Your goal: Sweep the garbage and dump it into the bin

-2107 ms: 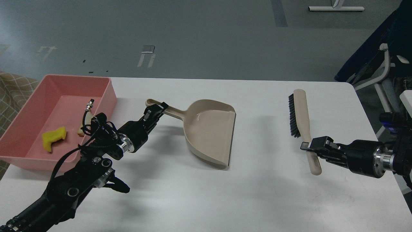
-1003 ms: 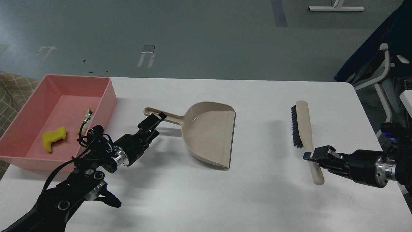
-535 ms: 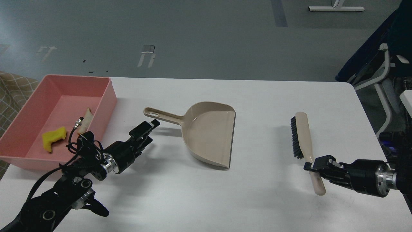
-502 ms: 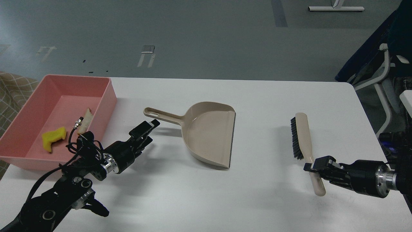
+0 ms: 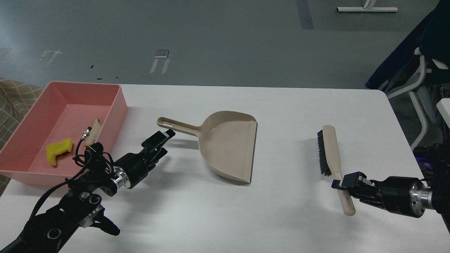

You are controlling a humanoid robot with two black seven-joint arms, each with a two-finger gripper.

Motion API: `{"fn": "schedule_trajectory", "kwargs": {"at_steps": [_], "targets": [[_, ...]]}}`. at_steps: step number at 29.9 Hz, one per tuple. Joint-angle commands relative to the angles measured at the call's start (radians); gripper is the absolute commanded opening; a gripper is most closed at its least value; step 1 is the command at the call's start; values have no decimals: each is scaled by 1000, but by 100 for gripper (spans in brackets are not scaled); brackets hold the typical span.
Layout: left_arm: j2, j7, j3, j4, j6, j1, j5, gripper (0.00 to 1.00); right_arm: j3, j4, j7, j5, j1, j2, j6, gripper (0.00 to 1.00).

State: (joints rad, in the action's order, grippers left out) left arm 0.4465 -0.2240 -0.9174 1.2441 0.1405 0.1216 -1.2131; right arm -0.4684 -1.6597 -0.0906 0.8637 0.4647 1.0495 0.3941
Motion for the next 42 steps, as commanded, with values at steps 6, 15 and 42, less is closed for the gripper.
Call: {"fn": "schedule_trajectory", "kwargs": {"at_steps": [6,15,42], "targets": [[1,0,0,0,1,9,1,98,-1,0,-1,0,-12,0,-1,4],[1,0,0,1,1,9,1,98,-6,0,0,0,-15,0,-4,19],[0,0,0,0,-1,12,1,98,-4,1,-14,0,-15,1,-14,82]]}}
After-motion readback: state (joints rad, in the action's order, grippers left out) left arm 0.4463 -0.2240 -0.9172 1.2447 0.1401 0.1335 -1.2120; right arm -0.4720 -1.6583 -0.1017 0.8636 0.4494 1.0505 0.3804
